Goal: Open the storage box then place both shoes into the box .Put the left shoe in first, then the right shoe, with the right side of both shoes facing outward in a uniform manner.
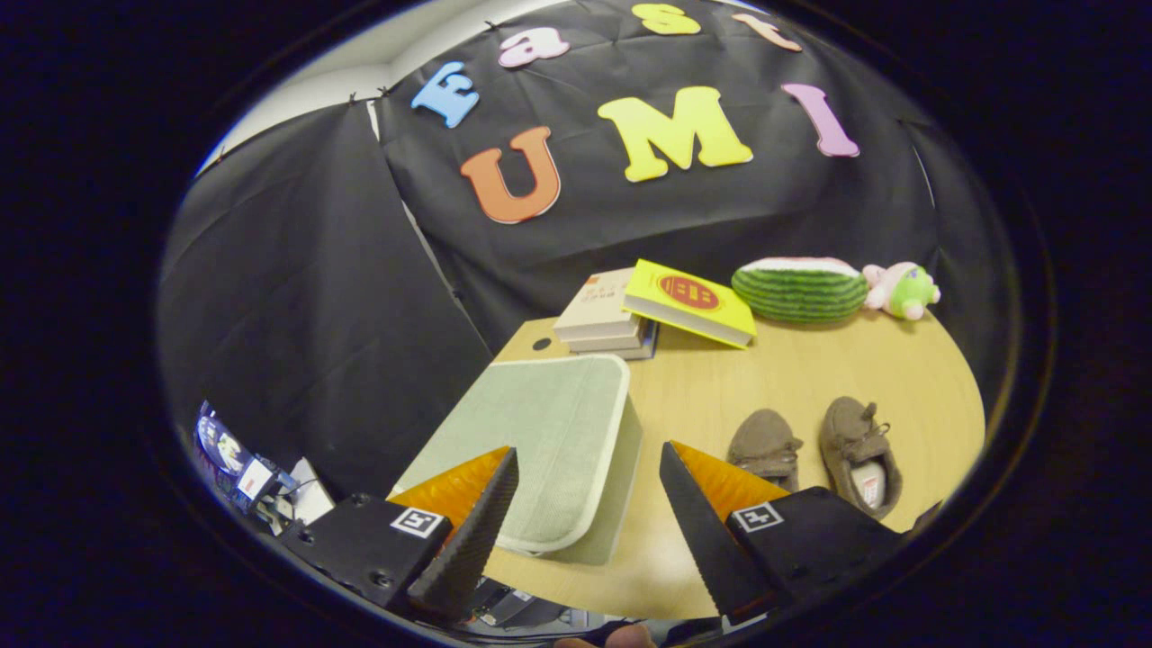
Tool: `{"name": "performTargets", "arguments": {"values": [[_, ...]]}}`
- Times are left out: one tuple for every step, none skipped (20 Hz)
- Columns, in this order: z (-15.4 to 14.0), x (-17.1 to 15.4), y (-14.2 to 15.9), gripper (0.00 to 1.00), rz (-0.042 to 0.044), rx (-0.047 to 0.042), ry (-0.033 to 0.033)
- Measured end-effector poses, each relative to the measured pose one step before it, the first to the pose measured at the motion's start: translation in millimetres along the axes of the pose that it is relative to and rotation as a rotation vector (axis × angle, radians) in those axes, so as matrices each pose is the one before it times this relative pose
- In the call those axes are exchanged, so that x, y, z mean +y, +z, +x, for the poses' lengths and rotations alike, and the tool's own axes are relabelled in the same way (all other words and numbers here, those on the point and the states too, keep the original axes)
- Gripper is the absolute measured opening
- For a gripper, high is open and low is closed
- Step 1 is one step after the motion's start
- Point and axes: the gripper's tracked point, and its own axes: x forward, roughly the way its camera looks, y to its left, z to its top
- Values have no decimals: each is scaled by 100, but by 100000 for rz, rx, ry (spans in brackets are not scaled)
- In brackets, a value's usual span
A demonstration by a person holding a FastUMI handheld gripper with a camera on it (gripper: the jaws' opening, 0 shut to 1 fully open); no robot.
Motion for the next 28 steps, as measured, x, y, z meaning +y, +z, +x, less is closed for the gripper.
{"name": "performTargets", "arguments": {"values": [[588,-273,-674,100,2831,2588,599],[465,-159,-638,100,2411,2317,663],[532,-129,-422,99,2575,2004,361],[320,25,-309,99,2785,1182,821],[442,-26,-315,98,2614,1856,624],[448,130,-87,97,2181,1269,431],[470,19,185,95,1377,1225,-91],[496,122,-25,94,1136,1278,552],[592,202,-46,90,1161,1666,878],[279,207,-128,87,1662,1450,1211],[412,-4,11,83,1988,1311,684],[310,104,-245,79,2072,1293,938],[218,-16,-1,75,2094,930,501],[-172,50,-229,71,1516,418,160],[44,-46,-176,65,1236,840,393],[140,-15,-176,59,1785,816,858],[169,94,-87,50,2451,903,1120],[-8,-84,-4,45,2512,169,-17],[19,17,167,41,1947,-74,12],[-348,134,230,36,1098,-301,153],[-267,230,365,25,657,-938,687],[-314,496,135,19,385,-339,1224],[-235,274,84,7,-242,73,-184],[-175,337,96,7,-362,-189,274],[-248,458,243,6,-23,-496,314],[-268,528,27,6,-263,-22,73],[-334,847,281,6,167,-495,1264],[-352,1055,275,6,-36,-528,1455]]}}
